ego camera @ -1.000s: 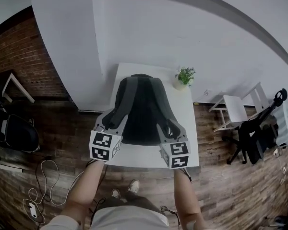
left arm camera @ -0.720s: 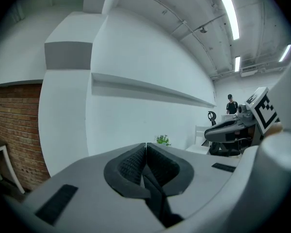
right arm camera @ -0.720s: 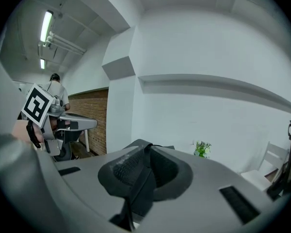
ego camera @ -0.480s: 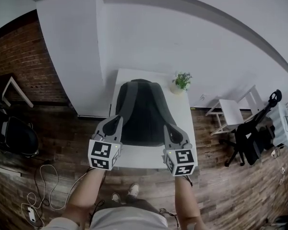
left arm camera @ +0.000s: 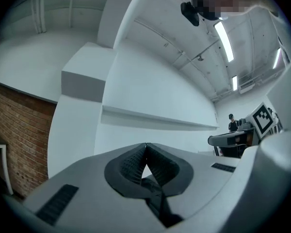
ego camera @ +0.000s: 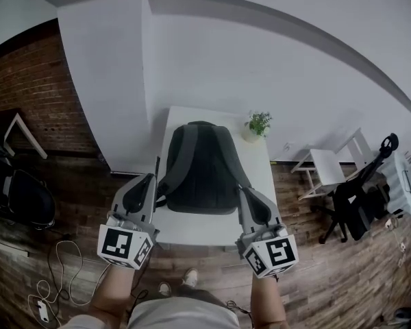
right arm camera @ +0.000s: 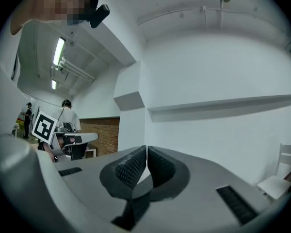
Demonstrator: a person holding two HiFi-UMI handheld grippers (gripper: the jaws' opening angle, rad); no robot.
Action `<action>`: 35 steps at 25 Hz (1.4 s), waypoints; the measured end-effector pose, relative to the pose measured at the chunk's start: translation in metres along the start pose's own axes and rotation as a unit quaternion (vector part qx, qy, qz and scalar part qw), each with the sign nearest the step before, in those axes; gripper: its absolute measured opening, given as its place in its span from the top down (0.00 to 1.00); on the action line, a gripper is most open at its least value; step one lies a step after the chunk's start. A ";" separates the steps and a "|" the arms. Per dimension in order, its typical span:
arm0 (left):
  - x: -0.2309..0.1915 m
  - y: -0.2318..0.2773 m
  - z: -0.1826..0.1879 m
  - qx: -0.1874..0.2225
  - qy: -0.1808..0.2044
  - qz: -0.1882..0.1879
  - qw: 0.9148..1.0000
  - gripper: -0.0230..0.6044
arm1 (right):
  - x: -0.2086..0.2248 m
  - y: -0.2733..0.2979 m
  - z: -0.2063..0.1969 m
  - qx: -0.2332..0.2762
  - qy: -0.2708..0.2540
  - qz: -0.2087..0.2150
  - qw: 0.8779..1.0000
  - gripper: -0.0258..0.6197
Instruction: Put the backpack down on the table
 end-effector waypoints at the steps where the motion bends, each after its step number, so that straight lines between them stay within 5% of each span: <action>1: 0.001 -0.006 0.005 0.005 0.000 -0.003 1.000 0.94 | -0.004 -0.003 0.005 0.005 -0.001 0.002 1.000 0.90; 10: -0.008 -0.045 0.010 -0.008 -0.001 -0.022 1.000 0.94 | -0.022 -0.031 0.016 0.018 0.009 0.009 1.000 0.90; 35: -0.015 -0.042 0.010 -0.004 -0.014 -0.040 0.999 0.94 | -0.033 -0.025 0.021 0.013 -0.020 -0.003 1.000 0.90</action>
Point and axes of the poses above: the fingertips, and each gripper's own axes: y forward along the fingers, x to its right, z out of its top, the point moved 2 cm from there along -y, backward along the fingers, and after that the axes turned 5 degrees about y, right-handed, at the moved point
